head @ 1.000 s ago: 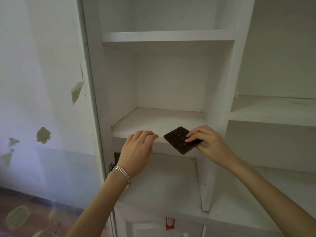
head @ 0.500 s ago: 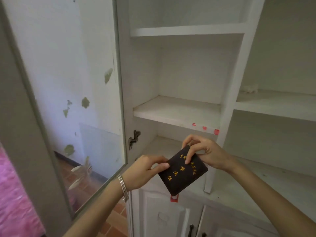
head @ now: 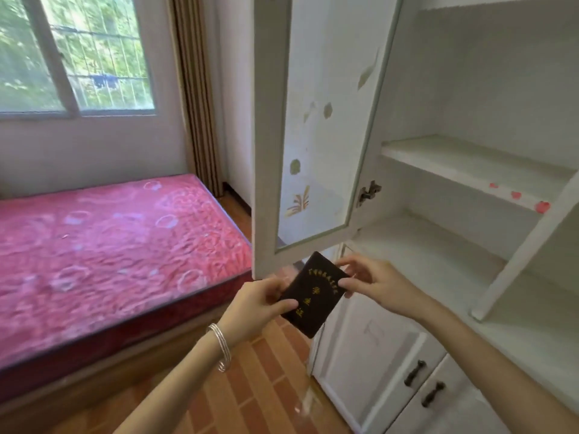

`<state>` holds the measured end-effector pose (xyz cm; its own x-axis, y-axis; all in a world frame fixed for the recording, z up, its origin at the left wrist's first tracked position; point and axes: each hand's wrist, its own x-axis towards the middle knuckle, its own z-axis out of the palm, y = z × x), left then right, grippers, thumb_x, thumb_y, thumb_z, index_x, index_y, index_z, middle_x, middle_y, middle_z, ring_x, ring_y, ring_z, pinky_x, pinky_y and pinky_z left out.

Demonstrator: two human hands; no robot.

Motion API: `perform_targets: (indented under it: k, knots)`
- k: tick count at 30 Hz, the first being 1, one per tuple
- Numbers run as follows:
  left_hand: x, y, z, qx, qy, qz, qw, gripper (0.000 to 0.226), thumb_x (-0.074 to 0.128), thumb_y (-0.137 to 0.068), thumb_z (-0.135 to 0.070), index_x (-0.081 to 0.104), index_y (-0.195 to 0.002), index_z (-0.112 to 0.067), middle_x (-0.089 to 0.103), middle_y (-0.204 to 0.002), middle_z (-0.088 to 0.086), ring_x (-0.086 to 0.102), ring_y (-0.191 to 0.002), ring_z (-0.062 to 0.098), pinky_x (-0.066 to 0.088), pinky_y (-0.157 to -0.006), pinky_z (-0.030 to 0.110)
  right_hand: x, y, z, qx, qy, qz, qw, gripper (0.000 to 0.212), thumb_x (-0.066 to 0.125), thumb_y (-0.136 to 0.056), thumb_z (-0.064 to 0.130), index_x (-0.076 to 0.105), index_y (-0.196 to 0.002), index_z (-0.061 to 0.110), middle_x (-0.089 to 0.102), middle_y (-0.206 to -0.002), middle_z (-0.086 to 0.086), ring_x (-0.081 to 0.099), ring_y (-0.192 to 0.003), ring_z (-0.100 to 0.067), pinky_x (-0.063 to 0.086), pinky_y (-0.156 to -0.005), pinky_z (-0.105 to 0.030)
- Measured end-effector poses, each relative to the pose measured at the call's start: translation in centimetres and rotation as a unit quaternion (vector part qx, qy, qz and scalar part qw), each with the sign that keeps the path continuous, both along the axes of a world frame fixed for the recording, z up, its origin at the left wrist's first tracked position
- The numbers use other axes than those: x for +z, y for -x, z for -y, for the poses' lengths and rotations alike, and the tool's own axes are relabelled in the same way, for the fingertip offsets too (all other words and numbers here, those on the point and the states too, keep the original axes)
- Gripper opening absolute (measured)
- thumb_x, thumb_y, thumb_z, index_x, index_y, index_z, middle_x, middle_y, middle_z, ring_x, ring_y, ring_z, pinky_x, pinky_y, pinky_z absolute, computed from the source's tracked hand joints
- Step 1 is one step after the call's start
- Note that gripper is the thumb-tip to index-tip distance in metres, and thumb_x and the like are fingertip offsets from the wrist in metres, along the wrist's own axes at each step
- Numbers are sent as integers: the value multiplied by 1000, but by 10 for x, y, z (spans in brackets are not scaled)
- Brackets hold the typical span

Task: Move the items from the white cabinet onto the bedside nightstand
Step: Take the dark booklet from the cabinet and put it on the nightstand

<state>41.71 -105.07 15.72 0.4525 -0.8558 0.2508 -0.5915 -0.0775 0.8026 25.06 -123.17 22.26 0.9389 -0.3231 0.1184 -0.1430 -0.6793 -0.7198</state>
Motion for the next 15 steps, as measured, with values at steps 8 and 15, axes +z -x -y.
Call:
perform_targets:
  k: [8, 15]
  knots:
    - [-21, -25, -153, 160, -61, 14, 985, 25, 62, -73, -50, 61, -79, -25, 68, -74, -9, 64, -71, 9, 51, -68, 36, -19, -94, -101, 149, 112, -9, 982, 9, 70, -80, 23, 62, -84, 25, 66, -78, 15, 61, -74, 1, 46, -67, -14]
    - [-60, -56, -351, 407, -166, 41, 897, 17, 64, -81, -43, 61, -83, -26, 65, -77, -11, 60, -75, 11, 46, -66, 29, -49, -192, -227, 263, 222, -39, 938, 21, 64, -83, 19, 60, -103, 23, 63, -100, 9, 60, -93, -6, 48, -84, -28]
